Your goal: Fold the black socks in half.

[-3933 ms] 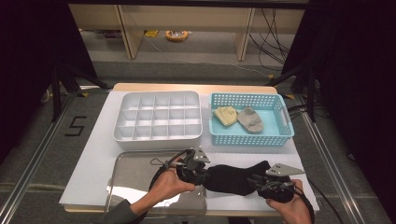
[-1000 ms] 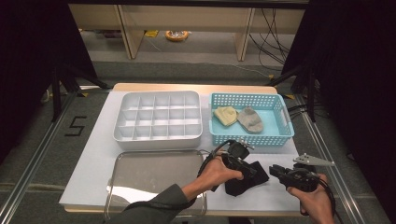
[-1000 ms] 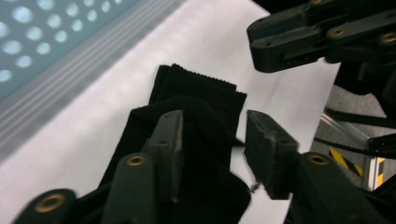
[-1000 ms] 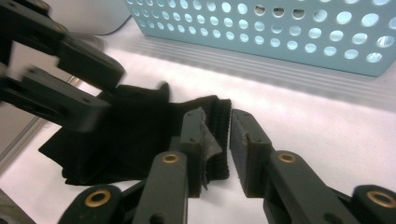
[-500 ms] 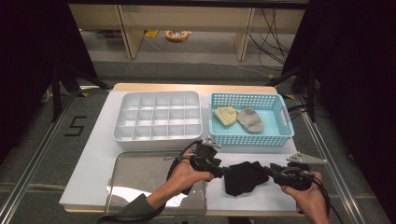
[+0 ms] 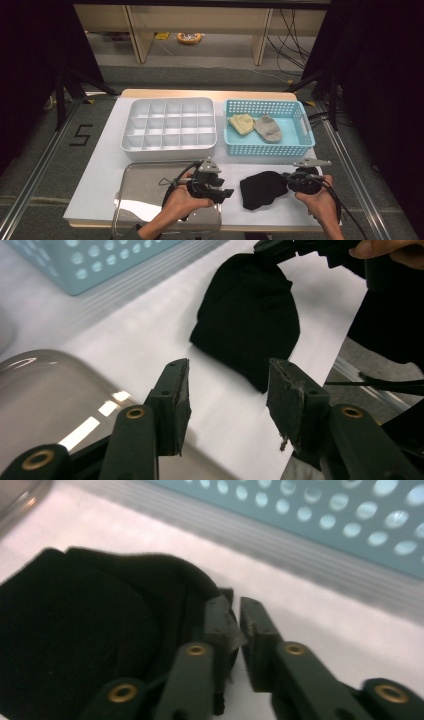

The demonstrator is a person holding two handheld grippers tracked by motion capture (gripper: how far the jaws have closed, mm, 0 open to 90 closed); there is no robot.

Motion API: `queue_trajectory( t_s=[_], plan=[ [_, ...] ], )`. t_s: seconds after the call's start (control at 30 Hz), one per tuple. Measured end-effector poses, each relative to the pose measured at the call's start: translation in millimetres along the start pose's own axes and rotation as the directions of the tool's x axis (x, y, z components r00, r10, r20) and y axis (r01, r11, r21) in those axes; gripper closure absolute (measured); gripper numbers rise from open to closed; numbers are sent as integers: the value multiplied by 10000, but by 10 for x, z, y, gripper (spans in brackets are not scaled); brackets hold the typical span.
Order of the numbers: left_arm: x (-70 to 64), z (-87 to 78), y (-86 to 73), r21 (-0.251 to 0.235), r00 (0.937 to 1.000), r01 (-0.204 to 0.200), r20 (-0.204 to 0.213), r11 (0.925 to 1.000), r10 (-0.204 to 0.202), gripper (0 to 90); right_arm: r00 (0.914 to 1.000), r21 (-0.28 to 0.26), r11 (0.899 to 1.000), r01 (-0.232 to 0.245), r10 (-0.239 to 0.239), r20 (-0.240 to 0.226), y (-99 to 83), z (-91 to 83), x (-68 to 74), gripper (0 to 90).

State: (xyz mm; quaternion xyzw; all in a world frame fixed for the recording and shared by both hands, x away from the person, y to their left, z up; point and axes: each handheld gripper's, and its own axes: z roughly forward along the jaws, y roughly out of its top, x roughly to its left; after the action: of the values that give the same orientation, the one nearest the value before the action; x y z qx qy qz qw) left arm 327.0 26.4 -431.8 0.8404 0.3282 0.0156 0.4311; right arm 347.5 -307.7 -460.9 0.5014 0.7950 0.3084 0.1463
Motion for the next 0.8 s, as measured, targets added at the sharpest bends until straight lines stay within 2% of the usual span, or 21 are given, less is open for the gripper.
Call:
queue_trajectory(
  t_s=[0.03, 0.07, 0.13, 0.17, 0.2, 0.23, 0.27, 0.33, 0.37, 0.4, 0.43, 0.47, 0.5, 0.53, 0.6, 0.63, 0.67, 0.7, 0.8],
  plan=[
    [4, -29, -24, -49, 10000, 26, 5, 10000, -26, 499, 9998, -202, 9998, -23, 27, 196, -4, -19, -10, 726],
    [14, -59, -48, -157, 10000, 43, -20, 9999, -43, 494, 9997, -286, 9995, -128, 134, 198, 3, -74, 7, 706],
    [31, -109, -97, -368, 9997, 144, -204, 9992, -151, 493, 9983, -753, 9970, 200, -158, 561, 29, -183, 38, 687],
    [37, -119, -110, -196, 9996, 24, -263, 9998, -29, 491, 9993, -779, 9969, 133, -105, 367, 38, -245, 87, 679],
    [39, -135, -119, -298, 9997, 111, -207, 9995, -117, 489, 9985, -740, 9972, 56, -15, 545, 47, -277, 138, 678],
    [39, -135, -119, -298, 9997, 111, -207, 9995, -117, 489, 9991, -870, 9955, 386, -370, 194, 41, -295, 180, 678],
    [46, -163, -117, -388, 9994, 188, -284, 9991, -200, 488, 9987, -928, 9944, 502, -496, 93, 38, -297, 244, 678],
    [46, -192, -108, -416, 9993, 194, -315, 9989, -207, 481, 9957, -664, 9937, 907, -917, -128, 16, -249, 319, 678],
    [50, -194, -105, -448, 9995, 137, -277, 9989, -149, 479, 9972, -325, 9969, 716, -723, -199, 2, -227, 371, 680],
    [52, -201, -105, -403, 9995, 68, -300, 9992, -80, 475, 9964, -178, 9966, 810, -814, -249, -8, -182, 386, 681],
    [46, -199, -109, -427, 9992, 159, -350, 9990, -174, 472, 9962, 53, 9964, 843, -841, -225, -19, -149, 394, 681],
    [46, -199, -109, -427, 9992, 159, -350, 9990, -174, 470, 9939, -32, 9943, 1063, -1064, -291, -31, -99, 381, 681],
    [48, -200, -115, -338, 9992, 151, -362, 9993, -163, 463, 9969, 254, 9973, 686, -676, -395, -47, -82, 406, 679],
    [51, -195, -119, -243, 9993, 145, -344, 9996, -153, 456, 9945, 233, 9952, 949, -937, -463, -56, -47, 394, 675],
    [68, -166, -135, -56, 9992, 161, -356, 9999, -163, 444, 9942, 334, 9944, 998, -983, -443, -68, 12, 400, 690],
    [81, -162, -141, 73, 9993, 144, -346, 9999, -141, 442, 9941, 329, 9944, 1005, -989, -454, -73, 38, 409, 728],
    [81, -147, -146, -19, 9991, 236, -350, 9997, -236, 441, 9925, 316, 9932, 1117, -1100, -528, -73, 56, 417, 770],
    [88, -150, -148, 100, 9992, 150, -358, 9998, -147, 442, 9902, 275, 9909, 1320, -1305, -505, -72, 65, 423, 812],
    [98, -147, -152, 173, 9994, 121, -333, 9998, -115, 442, 9891, 183, 9892, 1451, -1446, -277, -10, -23, 461, 861]
  ],
)
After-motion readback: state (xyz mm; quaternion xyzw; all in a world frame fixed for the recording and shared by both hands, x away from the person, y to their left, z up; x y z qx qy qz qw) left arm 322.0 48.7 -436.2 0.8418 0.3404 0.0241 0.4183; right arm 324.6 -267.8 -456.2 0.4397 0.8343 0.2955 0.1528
